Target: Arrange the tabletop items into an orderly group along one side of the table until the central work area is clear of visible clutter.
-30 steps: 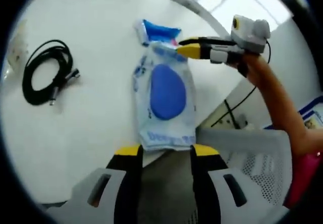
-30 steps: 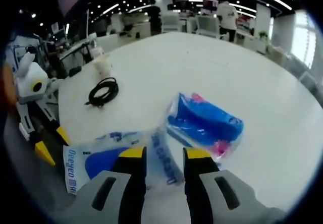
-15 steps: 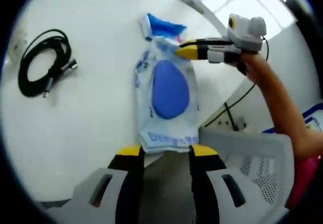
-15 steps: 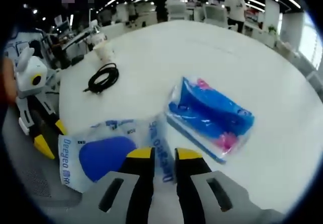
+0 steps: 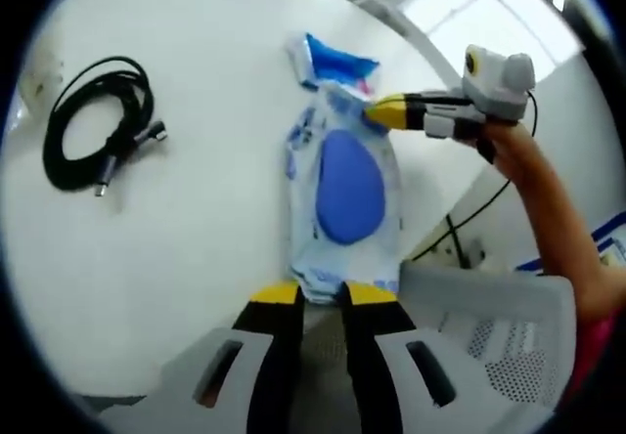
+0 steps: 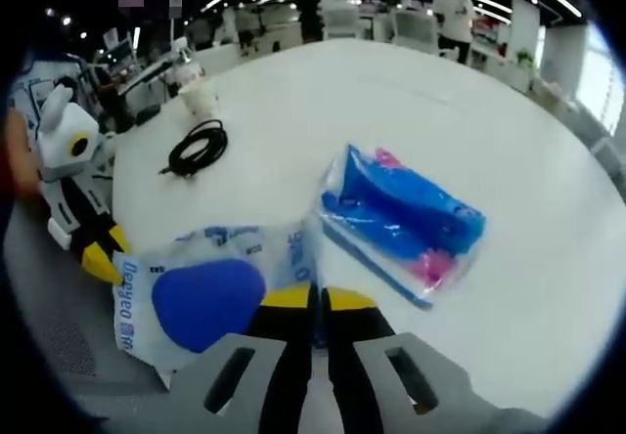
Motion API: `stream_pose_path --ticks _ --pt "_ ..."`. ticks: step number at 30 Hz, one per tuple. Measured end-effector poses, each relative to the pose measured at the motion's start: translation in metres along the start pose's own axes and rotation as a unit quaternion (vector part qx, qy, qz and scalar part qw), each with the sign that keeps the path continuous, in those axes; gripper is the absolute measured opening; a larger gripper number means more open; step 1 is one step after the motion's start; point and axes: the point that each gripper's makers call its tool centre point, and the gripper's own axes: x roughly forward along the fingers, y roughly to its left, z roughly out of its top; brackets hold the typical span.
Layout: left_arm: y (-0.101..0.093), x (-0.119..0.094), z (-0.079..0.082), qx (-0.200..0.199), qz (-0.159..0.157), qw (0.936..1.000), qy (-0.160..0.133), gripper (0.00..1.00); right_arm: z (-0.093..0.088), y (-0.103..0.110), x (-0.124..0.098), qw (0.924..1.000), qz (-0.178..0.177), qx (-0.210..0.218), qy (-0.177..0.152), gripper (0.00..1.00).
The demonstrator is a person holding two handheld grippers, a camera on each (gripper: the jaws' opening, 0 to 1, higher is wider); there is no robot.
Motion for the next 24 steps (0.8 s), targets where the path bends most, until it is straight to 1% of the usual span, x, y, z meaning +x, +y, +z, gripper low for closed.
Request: stream_pose_path --ticks 3,7,13,15,17,19,24 --pt "-0.001 -0.002 0.004 0.006 -0.001 1.0 -0.006 0.08 -0.001 0.0 -0.002 1.0 -0.002 0.001 -0.001 0.02" --pt "0.0 -0.005 0.01 0.015 -0.002 0.9998 -0.016 0.01 -0.003 0.001 -0.006 0.9999 -0.004 0.009 -0.003 0.01" --pt "0.002 -0.017 0.023 0.022 -0.007 0.9993 -0.029 0.0 0.002 0.0 -0.017 0.9992 -0.006 0.035 -0.019 0.01" --pt "0.004 -0.021 0.028 0.034 -0.002 0.9988 -0.035 0.0 0.004 0.001 -0.02 0.999 -0.006 0.038 -0.022 0.01" --pt "0.006 -0.026 0.033 0.038 0.0 0.9985 -0.04 0.0 0.006 0.003 -0.022 0.999 -0.009 0.037 -0.024 0.01" --pt "0.007 -0.032 0.041 0.037 -0.001 0.9982 -0.047 0.0 0.009 0.003 -0.024 0.9989 -0.011 0.036 -0.027 0.01" --pt "0.018 -0.048 0.061 0.043 0.009 0.9966 -0.07 0.0 0.021 0.004 -0.029 0.998 -0.009 0.044 -0.043 0.01"
